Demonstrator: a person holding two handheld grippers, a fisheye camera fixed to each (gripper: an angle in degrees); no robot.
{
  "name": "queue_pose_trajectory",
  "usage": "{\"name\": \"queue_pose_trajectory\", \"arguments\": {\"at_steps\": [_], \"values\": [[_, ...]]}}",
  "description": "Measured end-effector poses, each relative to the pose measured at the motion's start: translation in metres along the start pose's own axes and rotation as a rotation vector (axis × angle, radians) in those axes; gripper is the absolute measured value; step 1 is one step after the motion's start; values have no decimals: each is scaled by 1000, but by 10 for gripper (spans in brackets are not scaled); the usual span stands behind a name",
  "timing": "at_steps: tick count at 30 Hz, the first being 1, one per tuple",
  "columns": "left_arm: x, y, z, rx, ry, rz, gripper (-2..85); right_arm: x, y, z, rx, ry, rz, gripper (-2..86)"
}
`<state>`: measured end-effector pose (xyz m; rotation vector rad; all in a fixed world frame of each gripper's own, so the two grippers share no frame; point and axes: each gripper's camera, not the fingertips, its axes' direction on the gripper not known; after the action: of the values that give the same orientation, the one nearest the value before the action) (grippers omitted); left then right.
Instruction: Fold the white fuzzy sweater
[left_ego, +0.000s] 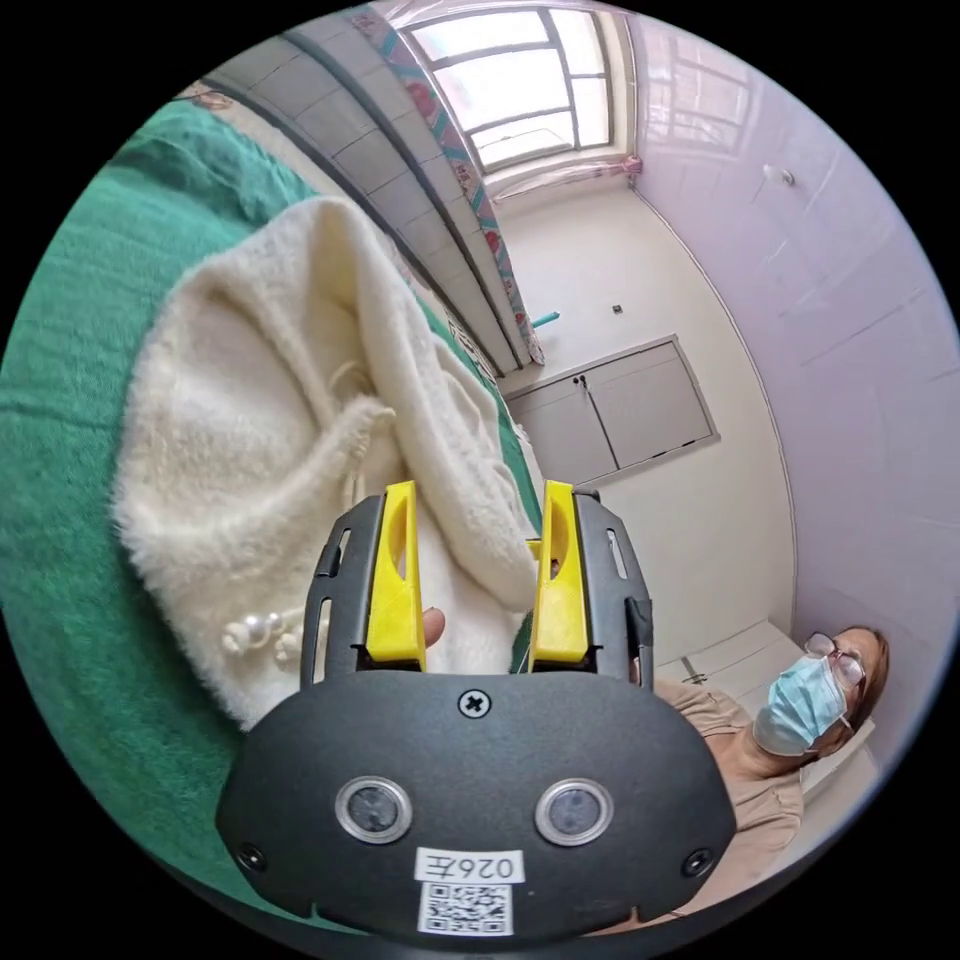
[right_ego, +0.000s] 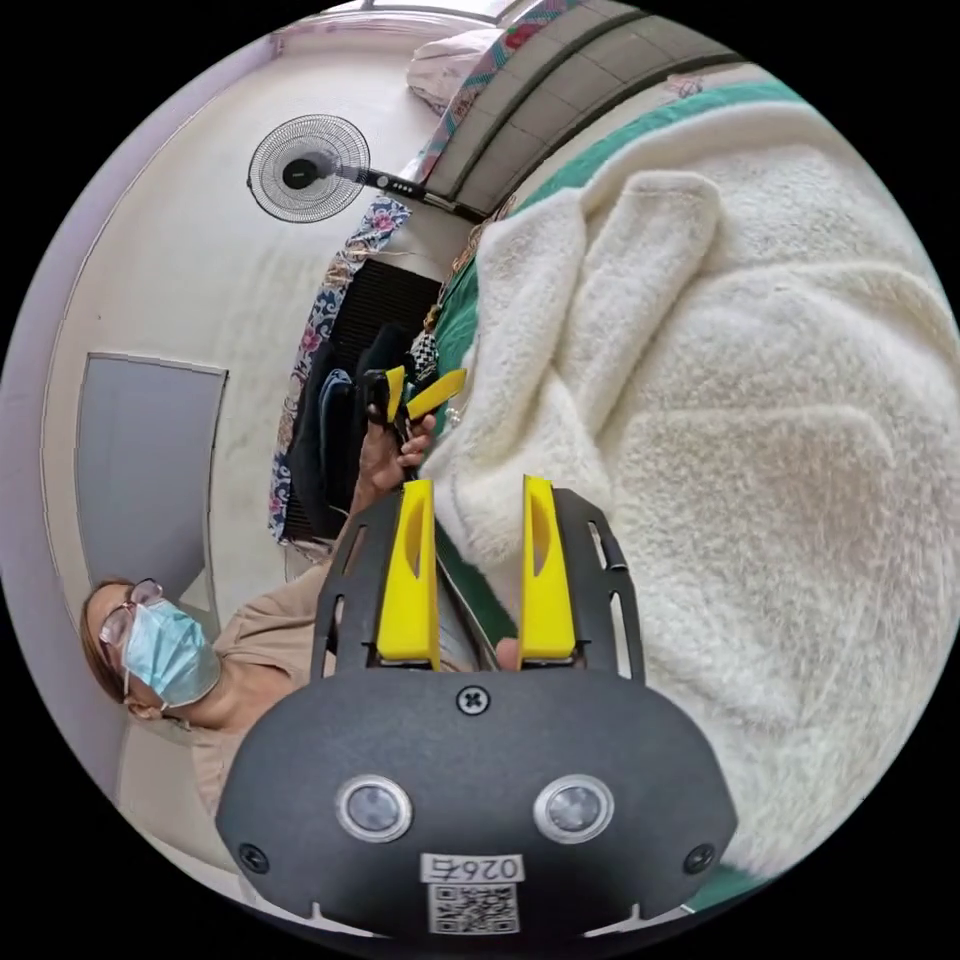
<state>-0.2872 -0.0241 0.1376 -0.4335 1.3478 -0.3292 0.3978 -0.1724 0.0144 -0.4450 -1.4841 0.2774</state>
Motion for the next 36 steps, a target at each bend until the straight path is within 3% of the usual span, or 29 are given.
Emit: {"name": "queue_pose_trajectory", "arguments": {"at_steps": [3, 7, 11, 12, 13, 14, 16, 17, 20, 23, 28, 32, 36], "values": [[4, 3, 12, -14, -17, 22, 170, -21, -3, 10, 2, 102, -88, 144], [24, 0, 13, -21, -44, 86, 162, -73, -2, 52, -124, 414, -286, 150], [43, -4, 14, -45, -49, 124, 158, -86, -17, 102, -307, 805, -326, 8], [45, -4, 15, -49, -48, 126, 158, -89, -22, 99, -300, 790, -316, 1], [49, -5, 15, -51, -40, 131, 157, -100, -29, 77, -200, 617, -307, -2], [53, -6, 13, -47, -32, 134, 157, -106, -33, 41, -46, 274, -300, -2], [58, -9, 9, -33, -29, 132, 157, -92, -28, -5, 167, -119, -253, 5], [61, -11, 6, -26, -31, 131, 157, -78, -22, -18, 232, -189, -227, 14], [67, -19, 4, -46, -71, 120, 158, -40, -12, 7, 49, -24, -162, 43], [79, -27, 15, -106, -117, 114, 166, 10, -9, 45, -127, -130, -49, 68], [110, -33, 51, -209, -193, 164, 168, 10, -10, 46, -130, -79, -75, 72], [131, -45, 95, -453, -343, 212, 74, -25, 2, 51, -159, 113, -199, 61], [158, -57, 84, -398, -341, 244, 42, -40, 15, 63, -158, 232, -234, 38]]}}
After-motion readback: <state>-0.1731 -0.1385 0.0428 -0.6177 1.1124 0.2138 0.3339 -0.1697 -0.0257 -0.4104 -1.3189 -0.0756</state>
